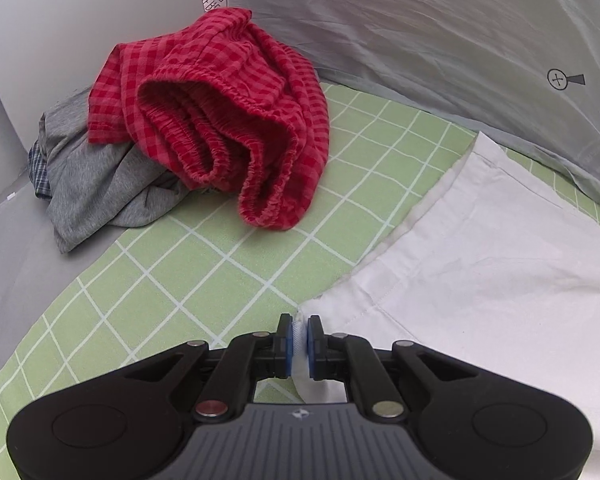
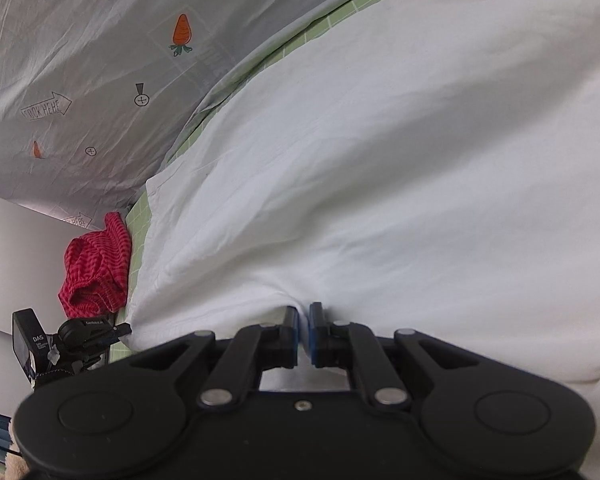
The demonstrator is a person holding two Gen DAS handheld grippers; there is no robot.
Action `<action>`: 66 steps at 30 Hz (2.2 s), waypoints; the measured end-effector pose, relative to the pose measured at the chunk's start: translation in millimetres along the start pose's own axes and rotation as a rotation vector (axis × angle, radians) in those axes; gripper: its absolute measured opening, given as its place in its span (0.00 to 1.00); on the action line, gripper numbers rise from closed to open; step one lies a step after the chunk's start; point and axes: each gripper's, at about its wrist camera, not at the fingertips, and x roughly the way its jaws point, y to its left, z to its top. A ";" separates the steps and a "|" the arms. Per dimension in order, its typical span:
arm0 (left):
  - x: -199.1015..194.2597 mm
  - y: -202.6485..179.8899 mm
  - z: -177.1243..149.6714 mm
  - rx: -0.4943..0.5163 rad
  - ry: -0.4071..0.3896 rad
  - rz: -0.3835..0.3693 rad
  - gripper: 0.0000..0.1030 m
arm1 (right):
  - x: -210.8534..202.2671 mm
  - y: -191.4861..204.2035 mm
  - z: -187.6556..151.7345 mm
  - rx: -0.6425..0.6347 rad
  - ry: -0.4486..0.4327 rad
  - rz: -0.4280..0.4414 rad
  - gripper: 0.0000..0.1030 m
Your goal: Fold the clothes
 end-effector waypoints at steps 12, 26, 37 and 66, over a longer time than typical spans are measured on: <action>-2.0 2.1 -1.6 0.048 -0.007 0.041 0.09 | 6.0 10.6 0.9 -0.034 0.006 -0.046 0.06; 2.1 62.0 -8.5 -0.098 0.040 0.127 0.09 | 36.8 36.0 1.5 -0.074 0.084 0.020 0.06; -11.9 45.8 0.0 -0.005 0.012 0.165 0.31 | 6.9 34.8 19.3 -0.128 0.042 -0.026 0.48; -58.6 -209.8 -72.2 0.516 0.027 -0.194 0.73 | -197.4 -230.9 150.2 -0.003 -0.487 -0.689 0.51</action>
